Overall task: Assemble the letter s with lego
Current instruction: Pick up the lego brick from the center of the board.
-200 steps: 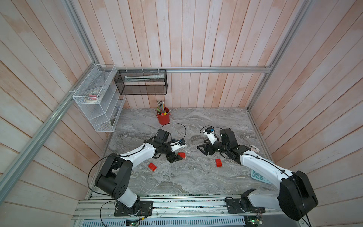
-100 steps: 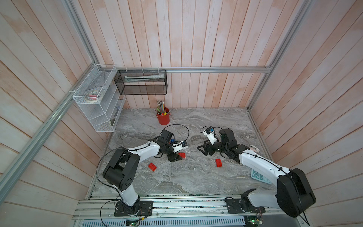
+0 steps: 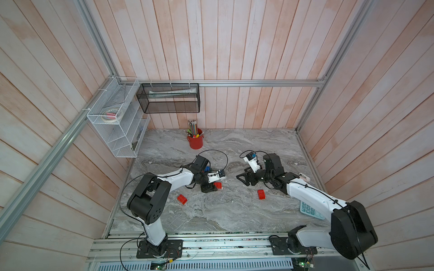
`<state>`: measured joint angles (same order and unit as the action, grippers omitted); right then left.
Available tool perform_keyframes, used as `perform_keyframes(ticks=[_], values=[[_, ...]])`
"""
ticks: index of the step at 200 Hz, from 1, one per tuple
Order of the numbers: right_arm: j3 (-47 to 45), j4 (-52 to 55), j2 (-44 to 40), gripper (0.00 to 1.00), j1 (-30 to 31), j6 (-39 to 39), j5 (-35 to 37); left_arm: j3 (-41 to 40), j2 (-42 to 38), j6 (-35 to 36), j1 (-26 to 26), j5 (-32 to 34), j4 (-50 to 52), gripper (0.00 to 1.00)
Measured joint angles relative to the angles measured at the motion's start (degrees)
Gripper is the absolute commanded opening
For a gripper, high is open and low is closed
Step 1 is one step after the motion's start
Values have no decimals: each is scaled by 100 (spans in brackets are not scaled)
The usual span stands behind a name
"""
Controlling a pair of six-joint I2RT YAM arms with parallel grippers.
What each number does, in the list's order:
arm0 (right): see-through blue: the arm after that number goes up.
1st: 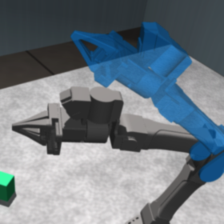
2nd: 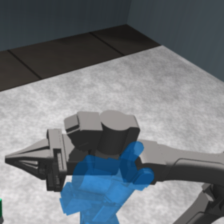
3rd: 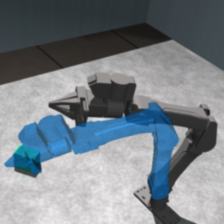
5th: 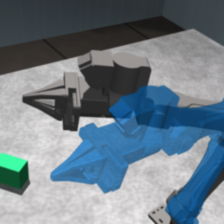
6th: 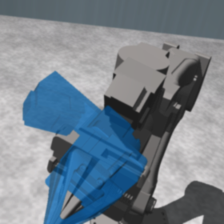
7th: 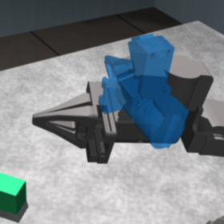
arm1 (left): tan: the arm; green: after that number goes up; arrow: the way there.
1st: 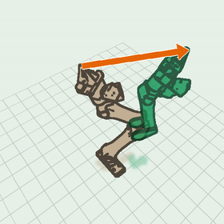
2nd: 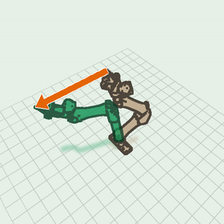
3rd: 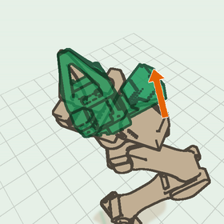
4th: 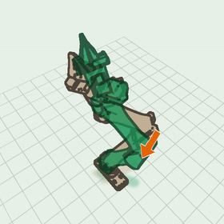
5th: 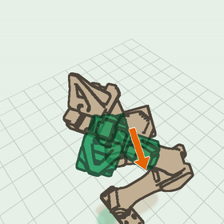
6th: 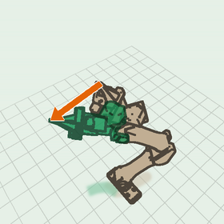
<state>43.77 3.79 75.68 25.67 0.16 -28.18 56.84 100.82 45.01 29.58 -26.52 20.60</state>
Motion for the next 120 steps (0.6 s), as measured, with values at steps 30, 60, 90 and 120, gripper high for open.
perform_keyframes(ticks=[30, 60, 90, 120], values=[[0, 9, 2, 77, 0, -17, -33, 0, 7, 72, 0, 90, 24, 46], [0, 7, 2, 77, -9, -17, -52, 0, 24, 127, 0, 166, 74, 41], [0, 2, 28, 77, -26, -15, -94, 0, 61, 177, 0, 192, 120, 36], [0, -7, 42, 77, -28, 11, -142, 46, 66, 195, 0, 197, 201, 35]])
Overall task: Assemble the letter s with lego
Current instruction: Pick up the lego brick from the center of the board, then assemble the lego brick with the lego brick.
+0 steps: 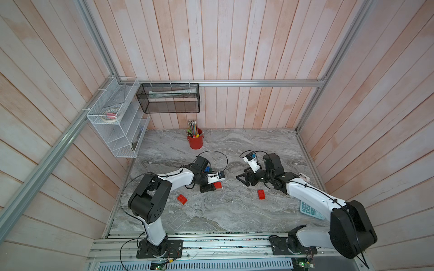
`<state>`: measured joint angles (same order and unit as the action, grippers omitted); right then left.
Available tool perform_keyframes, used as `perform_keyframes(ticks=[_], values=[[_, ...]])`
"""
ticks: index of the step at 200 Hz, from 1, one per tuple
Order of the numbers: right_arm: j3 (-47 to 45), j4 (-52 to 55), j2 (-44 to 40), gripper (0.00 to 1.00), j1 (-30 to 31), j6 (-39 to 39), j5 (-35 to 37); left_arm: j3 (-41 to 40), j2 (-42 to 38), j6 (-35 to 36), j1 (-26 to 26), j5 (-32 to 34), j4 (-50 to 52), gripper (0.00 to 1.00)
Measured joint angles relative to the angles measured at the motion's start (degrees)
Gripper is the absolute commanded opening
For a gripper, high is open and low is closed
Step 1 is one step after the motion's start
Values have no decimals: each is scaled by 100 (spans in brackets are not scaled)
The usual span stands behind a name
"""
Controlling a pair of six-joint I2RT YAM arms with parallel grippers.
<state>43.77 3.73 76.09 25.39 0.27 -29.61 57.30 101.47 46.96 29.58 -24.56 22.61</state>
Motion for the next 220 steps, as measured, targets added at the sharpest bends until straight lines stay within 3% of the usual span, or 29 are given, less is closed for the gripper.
perform_keyframes(ticks=[44, 97, 128, 170, 220], values=[[-4, -400, 72, 77, -4, 476, -144, 363, -20, -4, 0, 70, 483, 35], [-424, -1755, 479, 77, -4, 1963, -476, 789, -599, 2, -63, 127, 1209, 36], [-538, -2472, 780, 77, 28, 2756, -544, 1222, -741, 157, -367, 125, 1615, 36], [-529, -3289, 1453, 77, 197, 3633, -632, 1641, -702, 457, -802, 118, 1904, 36], [-214, -4061, 2424, 77, 433, 4548, -817, 1976, -433, 793, -962, 79, 2068, 36]])
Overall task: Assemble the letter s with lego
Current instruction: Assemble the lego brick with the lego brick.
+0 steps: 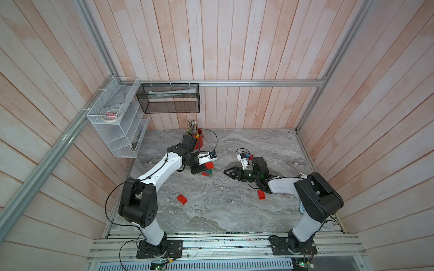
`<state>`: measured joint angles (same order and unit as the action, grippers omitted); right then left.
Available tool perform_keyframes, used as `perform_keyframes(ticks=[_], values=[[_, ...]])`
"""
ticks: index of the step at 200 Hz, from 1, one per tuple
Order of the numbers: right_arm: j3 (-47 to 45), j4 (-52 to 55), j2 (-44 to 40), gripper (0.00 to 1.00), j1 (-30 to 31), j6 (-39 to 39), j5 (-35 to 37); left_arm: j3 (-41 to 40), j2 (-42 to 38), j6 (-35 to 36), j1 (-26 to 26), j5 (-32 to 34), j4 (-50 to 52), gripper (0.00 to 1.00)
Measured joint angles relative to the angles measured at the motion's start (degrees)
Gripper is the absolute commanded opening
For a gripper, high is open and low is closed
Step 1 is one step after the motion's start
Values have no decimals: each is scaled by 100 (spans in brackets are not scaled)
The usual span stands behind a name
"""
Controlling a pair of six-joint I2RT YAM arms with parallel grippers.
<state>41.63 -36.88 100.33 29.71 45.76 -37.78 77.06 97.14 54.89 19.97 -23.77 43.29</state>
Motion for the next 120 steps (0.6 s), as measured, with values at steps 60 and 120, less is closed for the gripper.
perform_keyframes(ticks=[60, 120], values=[[640, -629, 946, 75, 140, 968, -247, 291, 302, 503, -197, -138, 164, 37], [1314, -769, 1657, 74, 227, 1543, -498, 638, 597, 763, -234, -153, 367, 37]])
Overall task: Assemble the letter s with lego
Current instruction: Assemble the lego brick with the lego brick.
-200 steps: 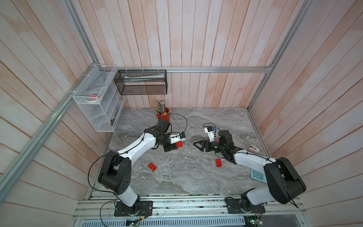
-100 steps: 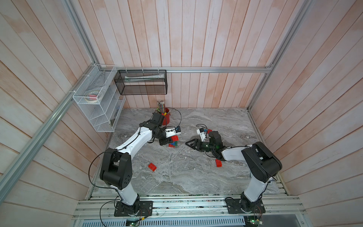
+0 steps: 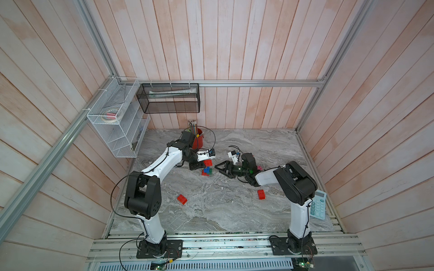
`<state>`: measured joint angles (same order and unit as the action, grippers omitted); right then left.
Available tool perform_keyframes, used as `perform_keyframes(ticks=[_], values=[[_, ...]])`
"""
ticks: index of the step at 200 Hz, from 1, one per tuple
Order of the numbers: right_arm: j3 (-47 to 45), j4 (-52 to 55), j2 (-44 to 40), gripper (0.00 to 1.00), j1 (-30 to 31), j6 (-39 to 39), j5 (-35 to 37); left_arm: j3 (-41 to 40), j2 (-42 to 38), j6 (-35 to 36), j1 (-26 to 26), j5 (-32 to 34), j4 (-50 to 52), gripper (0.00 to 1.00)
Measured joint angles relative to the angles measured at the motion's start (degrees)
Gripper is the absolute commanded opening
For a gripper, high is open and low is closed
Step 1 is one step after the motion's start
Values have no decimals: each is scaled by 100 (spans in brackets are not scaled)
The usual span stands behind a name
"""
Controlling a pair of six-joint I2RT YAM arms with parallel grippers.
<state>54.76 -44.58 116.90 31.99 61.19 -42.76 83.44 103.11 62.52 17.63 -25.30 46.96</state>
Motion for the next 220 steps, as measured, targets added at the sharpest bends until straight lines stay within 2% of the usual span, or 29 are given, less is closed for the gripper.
perform_keyframes(ticks=[50, 108, 220], values=[[444, 7, 428, 73, 61, 205, -216, 87, 94, 149, -17, -4, 136, 37], [542, -26, 776, 70, 79, 428, -396, 238, 173, 199, -101, -92, 192, 37], [1045, -81, 1156, 67, 90, 673, -573, 271, 372, 264, -103, -192, 284, 38]])
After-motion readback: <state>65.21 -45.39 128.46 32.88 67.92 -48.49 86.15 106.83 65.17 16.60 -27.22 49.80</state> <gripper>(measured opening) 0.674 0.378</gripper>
